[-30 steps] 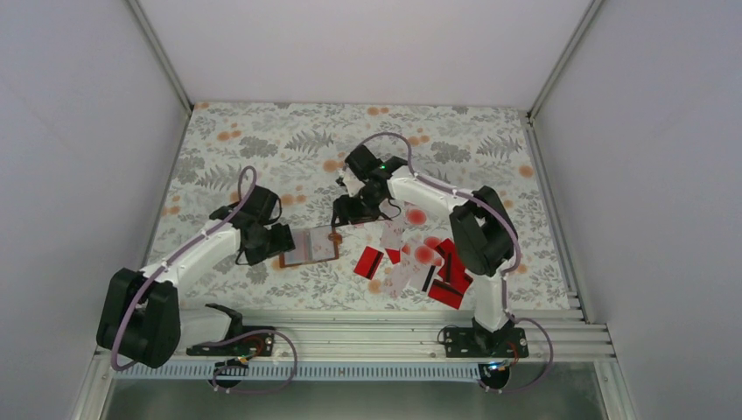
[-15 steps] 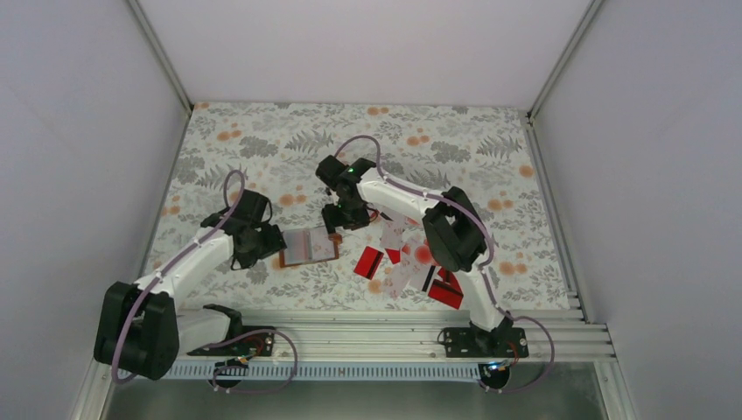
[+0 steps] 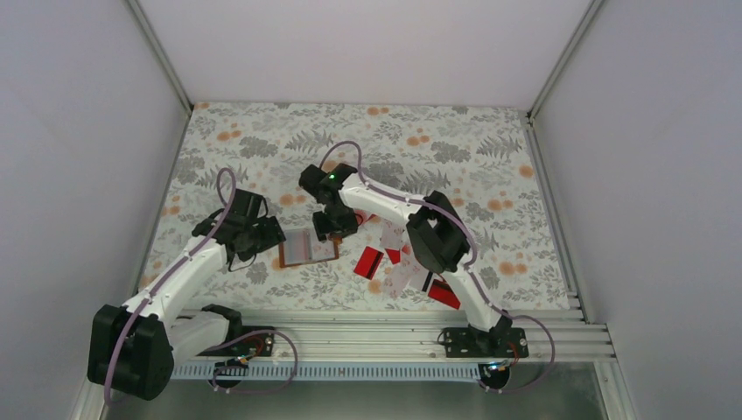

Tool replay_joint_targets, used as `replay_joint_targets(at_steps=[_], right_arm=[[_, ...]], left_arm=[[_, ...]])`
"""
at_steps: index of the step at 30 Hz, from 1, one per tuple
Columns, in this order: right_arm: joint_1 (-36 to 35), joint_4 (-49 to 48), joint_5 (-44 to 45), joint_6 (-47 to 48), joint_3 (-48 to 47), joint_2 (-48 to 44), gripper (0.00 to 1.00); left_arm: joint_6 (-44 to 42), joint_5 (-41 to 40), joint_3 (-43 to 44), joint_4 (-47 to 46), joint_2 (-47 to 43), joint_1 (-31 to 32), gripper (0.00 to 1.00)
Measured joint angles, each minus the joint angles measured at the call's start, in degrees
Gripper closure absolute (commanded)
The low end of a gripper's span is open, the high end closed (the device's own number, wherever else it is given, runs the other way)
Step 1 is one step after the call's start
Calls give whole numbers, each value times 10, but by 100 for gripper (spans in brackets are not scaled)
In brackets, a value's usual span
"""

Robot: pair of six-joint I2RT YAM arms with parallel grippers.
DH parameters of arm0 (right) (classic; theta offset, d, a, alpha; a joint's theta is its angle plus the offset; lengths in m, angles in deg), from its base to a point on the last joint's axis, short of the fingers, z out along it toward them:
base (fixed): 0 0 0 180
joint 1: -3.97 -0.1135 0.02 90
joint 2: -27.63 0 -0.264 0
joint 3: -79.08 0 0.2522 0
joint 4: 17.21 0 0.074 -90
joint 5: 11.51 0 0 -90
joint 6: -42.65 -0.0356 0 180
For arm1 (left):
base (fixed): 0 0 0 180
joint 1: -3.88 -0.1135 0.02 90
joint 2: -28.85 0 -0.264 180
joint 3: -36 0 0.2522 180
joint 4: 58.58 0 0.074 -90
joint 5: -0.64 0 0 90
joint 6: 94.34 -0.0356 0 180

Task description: Put the credit cards into the card holder

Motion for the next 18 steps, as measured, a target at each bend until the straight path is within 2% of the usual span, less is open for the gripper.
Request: replay_joint_targets(at_steps=[18], right_arm=[[-18, 61, 101, -32, -29, 19, 56]], left_arm=[[-16, 21, -8, -18, 1, 0, 23]])
